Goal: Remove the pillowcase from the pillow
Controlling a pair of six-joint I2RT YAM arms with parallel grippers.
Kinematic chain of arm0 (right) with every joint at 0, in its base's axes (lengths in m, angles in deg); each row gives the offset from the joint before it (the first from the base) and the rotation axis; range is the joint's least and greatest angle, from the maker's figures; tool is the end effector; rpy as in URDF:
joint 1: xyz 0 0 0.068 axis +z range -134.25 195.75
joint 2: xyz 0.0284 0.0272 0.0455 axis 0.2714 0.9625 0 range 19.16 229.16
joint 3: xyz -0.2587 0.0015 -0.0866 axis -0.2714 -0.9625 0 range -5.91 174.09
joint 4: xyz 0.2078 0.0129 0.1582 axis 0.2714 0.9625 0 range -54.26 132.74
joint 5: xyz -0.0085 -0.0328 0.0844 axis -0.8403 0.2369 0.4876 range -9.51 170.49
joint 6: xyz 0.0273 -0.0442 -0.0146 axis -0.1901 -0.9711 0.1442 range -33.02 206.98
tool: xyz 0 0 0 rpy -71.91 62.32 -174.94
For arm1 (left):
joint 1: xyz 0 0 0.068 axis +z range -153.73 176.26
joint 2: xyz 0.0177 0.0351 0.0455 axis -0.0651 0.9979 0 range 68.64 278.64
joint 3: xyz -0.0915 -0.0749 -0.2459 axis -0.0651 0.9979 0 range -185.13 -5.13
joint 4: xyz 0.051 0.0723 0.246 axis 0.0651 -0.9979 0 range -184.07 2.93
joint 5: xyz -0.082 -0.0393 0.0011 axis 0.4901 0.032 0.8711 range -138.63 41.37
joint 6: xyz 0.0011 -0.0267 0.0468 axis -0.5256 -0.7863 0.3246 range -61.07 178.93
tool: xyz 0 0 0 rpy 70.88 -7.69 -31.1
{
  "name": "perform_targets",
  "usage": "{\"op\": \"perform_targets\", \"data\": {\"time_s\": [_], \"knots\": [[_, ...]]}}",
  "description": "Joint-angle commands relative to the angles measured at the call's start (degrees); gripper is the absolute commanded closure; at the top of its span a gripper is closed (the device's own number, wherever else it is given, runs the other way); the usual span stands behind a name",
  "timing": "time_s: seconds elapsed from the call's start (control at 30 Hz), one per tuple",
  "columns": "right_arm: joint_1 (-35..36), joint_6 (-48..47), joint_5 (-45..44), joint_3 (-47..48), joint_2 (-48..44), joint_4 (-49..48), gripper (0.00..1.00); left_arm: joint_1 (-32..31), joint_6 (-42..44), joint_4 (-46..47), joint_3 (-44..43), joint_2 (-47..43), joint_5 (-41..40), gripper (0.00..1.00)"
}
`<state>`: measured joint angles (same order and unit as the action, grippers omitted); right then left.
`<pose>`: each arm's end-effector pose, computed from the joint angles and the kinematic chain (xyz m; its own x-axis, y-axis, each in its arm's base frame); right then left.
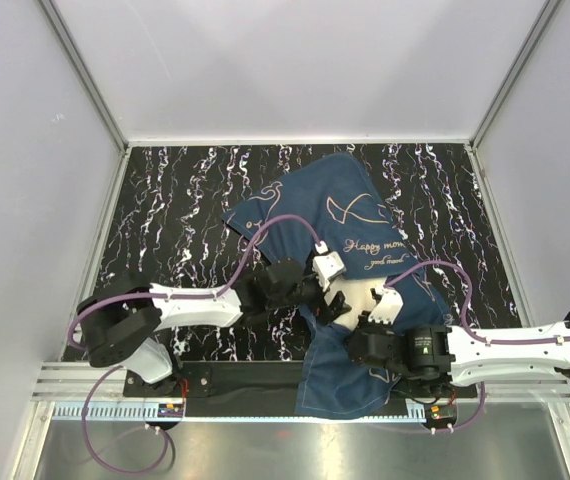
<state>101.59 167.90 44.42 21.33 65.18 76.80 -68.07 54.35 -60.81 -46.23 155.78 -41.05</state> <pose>0.0310 0.1378 0.1925 -0.7847 0.2132 -0.5820 -0.0619 0.9073 0.4159 0.1357 -0.2931 0.2055 -0.2217 0.2787 -0.9344 0.9325 0.3407 -0.1196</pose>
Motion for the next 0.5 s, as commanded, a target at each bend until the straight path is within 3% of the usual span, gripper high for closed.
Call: {"op": "perform_targets", "data": {"time_s": [0.0, 0.23, 0.47], "knots": [[0.2, -0.3, 0.8, -0.9, 0.6, -3.3, 1.00, 1.8, -1.7, 5.8, -0.7, 2.0, 4.0, 0.07], [0.2, -0.6, 0.3, -0.4, 0.4, -2.4, 1.00, 1.2, -1.2, 6.2, 0.4, 2.8, 6.6, 0.08], [0.2, 0.2, -0.4, -1.5, -2.2, -1.9, 1.00, -2.9, 2.6, 0.3, -1.5, 4.6, 2.4, 0.07]]}}
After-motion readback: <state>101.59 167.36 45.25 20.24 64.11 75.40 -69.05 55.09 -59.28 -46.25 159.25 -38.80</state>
